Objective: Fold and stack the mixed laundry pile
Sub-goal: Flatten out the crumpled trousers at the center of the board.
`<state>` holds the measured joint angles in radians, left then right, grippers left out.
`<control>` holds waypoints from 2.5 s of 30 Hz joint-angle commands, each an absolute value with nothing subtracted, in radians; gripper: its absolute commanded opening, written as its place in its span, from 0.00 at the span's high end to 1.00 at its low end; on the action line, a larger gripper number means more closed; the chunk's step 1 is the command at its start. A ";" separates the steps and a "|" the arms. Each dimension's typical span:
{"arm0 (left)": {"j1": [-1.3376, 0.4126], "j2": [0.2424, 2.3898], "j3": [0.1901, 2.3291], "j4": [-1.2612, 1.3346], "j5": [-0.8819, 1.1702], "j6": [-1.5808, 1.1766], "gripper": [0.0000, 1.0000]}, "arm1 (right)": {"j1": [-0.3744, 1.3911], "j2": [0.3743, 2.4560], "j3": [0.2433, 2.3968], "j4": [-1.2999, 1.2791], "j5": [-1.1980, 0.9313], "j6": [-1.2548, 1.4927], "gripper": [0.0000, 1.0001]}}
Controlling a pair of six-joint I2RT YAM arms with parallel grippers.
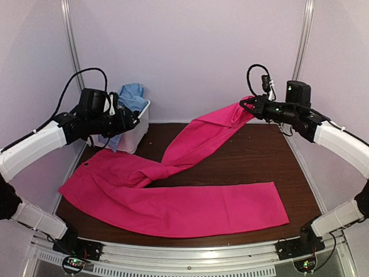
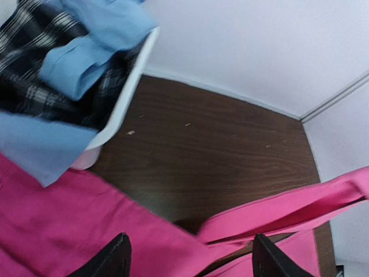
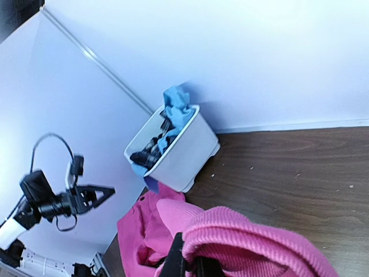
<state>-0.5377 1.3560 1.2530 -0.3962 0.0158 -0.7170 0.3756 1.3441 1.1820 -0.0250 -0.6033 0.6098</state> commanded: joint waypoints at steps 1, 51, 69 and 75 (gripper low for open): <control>-0.450 1.258 0.932 -0.406 -0.118 -0.817 0.33 | 0.261 1.236 1.127 -0.004 -0.575 0.668 1.00; -0.884 2.109 1.665 -0.594 -0.137 0.456 0.28 | -0.026 1.315 0.783 -0.112 -0.765 0.505 0.17; -0.981 2.329 1.938 -0.413 -0.042 0.521 0.21 | -0.028 1.277 0.782 -0.117 -0.739 0.501 0.15; -1.002 2.467 2.088 -0.401 0.053 0.515 0.12 | -0.033 1.246 0.791 -0.140 -0.717 0.489 0.13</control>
